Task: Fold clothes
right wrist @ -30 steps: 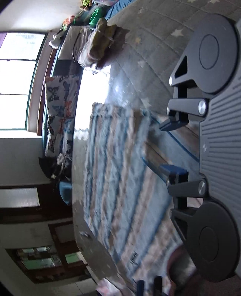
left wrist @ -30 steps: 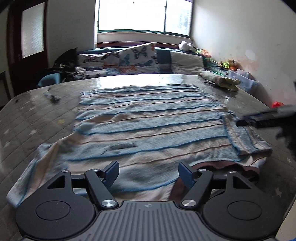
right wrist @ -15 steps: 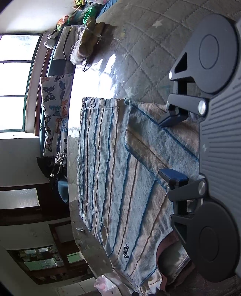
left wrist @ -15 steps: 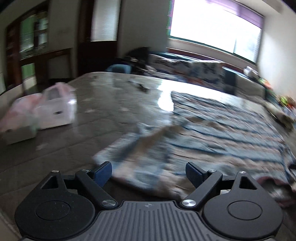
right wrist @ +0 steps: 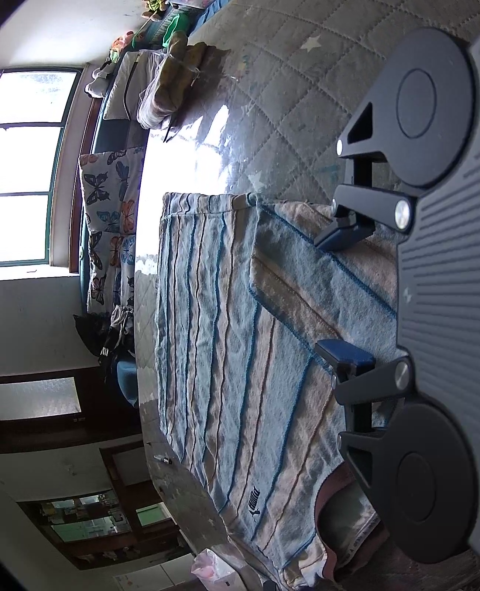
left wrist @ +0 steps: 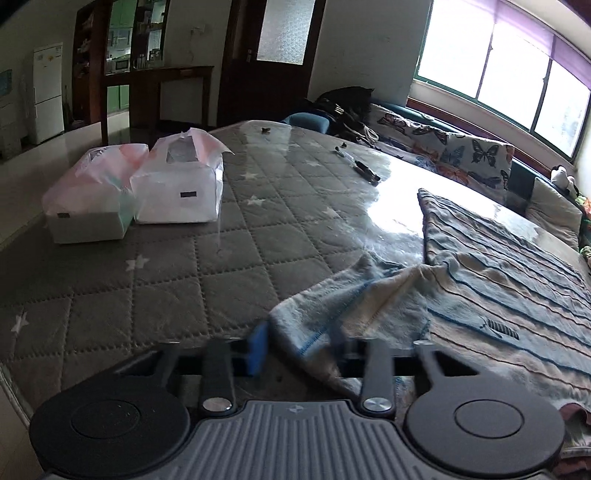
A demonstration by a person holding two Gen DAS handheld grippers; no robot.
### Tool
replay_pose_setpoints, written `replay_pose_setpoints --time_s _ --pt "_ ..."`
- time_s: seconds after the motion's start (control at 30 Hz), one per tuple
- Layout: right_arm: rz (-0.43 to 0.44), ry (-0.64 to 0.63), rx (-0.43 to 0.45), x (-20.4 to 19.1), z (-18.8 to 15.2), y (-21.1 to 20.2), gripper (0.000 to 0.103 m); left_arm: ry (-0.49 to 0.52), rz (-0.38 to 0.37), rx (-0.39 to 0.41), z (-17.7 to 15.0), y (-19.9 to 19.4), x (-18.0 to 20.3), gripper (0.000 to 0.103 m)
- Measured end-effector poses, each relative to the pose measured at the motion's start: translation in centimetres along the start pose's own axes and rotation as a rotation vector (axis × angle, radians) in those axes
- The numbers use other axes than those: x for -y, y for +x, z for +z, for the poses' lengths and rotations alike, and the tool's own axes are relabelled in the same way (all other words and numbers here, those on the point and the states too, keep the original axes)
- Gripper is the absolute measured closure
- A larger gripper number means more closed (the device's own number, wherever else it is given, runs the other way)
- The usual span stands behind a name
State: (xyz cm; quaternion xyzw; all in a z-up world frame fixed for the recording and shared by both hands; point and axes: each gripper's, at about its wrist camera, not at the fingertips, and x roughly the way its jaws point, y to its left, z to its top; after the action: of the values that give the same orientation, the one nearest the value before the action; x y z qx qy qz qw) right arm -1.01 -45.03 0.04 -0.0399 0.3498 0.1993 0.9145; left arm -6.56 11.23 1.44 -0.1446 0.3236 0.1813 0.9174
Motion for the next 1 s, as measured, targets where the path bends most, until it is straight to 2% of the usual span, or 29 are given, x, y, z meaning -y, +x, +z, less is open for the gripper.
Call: replay_pose_setpoints --time_s 0.03,0.2,0.4,0.5,0.6,0.7,0.87,1.0 --pt "0.000 0.000 0.001 0.0 0.0 0.0 0.047 -0.010 -0.005 0.004 0.0 0.0 -0.1 0.092" --pt "0.002 0.003 0.003 0.0 0.0 0.0 0.047 0.002 -0.066 0.085 0.3 -1.5 0.4 0.095" --pt "0.004 0.007 0.007 0.0 -0.1 0.0 0.047 0.118 -0.264 0.198 0.7 -4.6 3.5 0.096" --pt "0.005 0.009 0.008 0.0 -0.1 0.0 0.047 0.195 -0.382 0.218 0.3 -5.6 5.5 0.096" --pt "0.006 0.009 0.009 0.1 -0.1 0.0 0.047 0.271 -0.483 0.197 -0.4 -6.0 7.5 0.096" --pt "0.006 0.009 0.010 0.1 -0.1 0.0 0.047 0.333 -0.541 0.151 -1.2 -5.6 9.1 0.095" --pt "0.008 0.010 0.009 0.1 -0.2 -0.1 0.047 0.387 -0.604 0.058 -1.9 -4.5 10.4 0.089" --pt "0.009 0.012 0.009 0.1 -0.1 -0.1 0.047 0.424 -0.648 0.031 -1.9 -4.8 10.6 0.089"
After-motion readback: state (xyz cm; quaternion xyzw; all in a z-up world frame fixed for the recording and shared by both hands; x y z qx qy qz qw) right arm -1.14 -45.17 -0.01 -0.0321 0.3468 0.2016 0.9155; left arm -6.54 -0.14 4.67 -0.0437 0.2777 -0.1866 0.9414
